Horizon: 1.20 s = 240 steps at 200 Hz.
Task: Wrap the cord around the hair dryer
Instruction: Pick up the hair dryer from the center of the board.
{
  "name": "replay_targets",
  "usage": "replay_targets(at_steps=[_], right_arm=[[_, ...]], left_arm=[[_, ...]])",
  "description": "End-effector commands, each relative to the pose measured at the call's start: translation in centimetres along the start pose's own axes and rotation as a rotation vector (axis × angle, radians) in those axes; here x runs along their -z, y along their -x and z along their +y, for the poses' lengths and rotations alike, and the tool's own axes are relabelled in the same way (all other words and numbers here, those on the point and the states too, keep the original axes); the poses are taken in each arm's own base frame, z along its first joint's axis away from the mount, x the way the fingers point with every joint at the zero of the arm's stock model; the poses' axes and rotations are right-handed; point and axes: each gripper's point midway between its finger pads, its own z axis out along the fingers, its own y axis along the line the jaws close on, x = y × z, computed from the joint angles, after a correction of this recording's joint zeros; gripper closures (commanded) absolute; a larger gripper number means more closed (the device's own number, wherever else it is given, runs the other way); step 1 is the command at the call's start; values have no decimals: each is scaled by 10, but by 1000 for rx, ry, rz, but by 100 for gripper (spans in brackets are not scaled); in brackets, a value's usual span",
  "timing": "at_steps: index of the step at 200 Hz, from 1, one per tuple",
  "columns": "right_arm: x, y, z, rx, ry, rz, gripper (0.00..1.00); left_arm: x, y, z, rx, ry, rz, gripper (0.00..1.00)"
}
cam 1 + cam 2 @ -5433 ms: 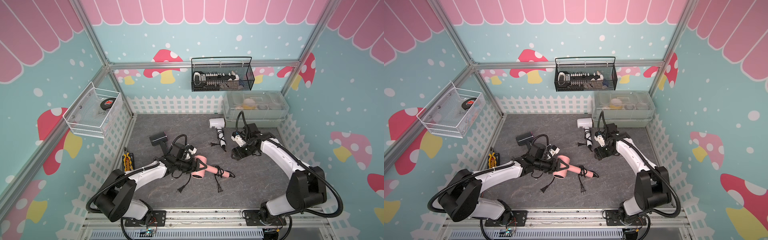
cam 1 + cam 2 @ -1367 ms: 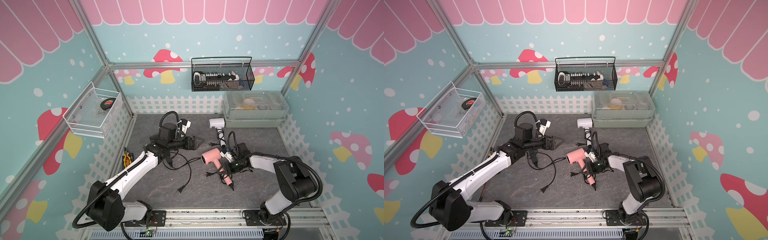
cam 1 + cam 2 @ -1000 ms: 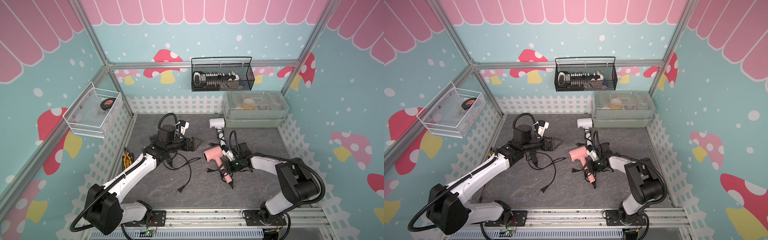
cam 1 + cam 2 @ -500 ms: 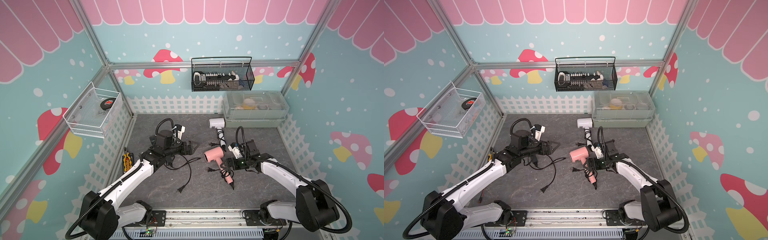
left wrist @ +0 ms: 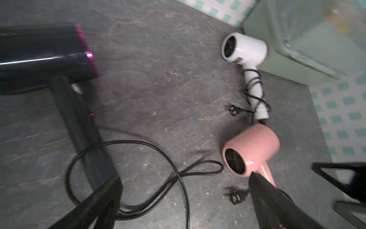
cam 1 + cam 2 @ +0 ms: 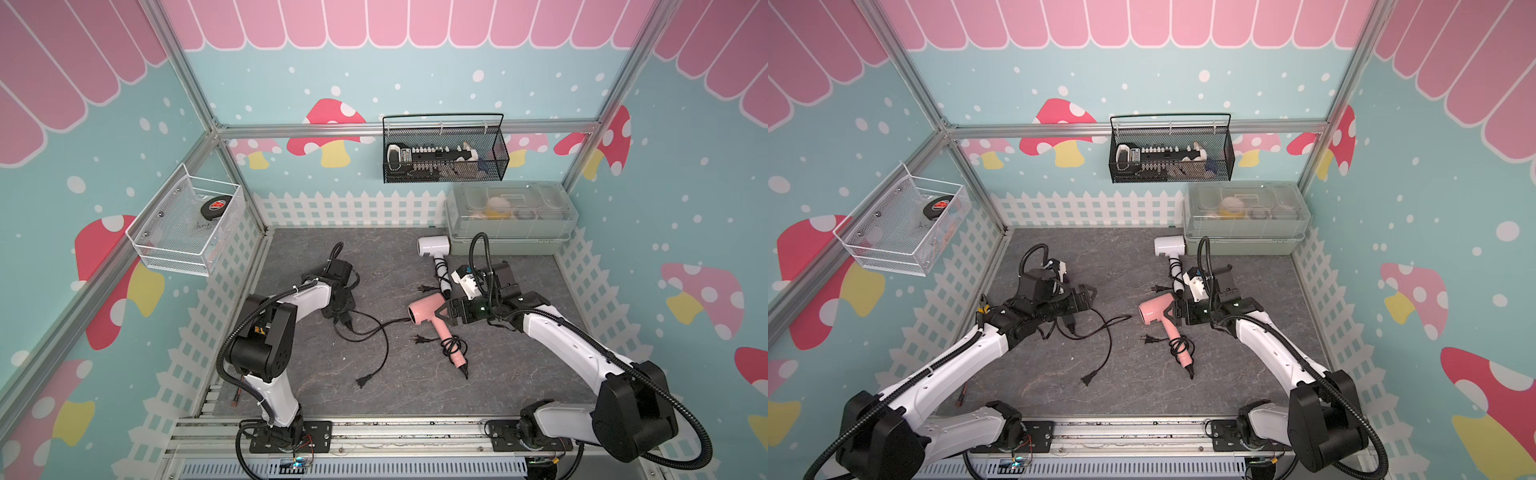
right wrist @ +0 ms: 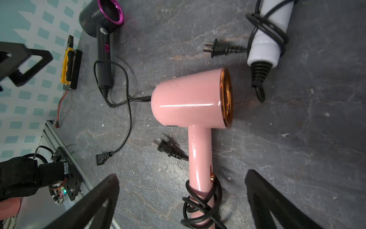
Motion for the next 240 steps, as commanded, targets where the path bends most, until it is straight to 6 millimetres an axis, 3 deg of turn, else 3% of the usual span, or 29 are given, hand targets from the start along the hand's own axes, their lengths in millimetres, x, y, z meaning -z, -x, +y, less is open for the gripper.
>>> replay_targets(at_steps=[1, 43, 104, 139, 240], right_arm=[[-2, 1, 7, 31, 21, 34, 1], [-7, 2, 11, 57, 30, 33, 1], [-5, 0, 11, 82, 31, 34, 1], [-4, -1, 13, 92, 37, 35, 1], [-9, -2, 12, 96, 47, 48, 1]], left_arm=[[-9, 7, 36, 86, 175, 34, 1], [-40, 16, 80, 160, 331, 76, 3], [-91, 10, 115, 201, 449, 160, 32], [-111, 7, 112, 182, 429, 206, 52], [-107, -53, 97, 152, 417, 336, 49]])
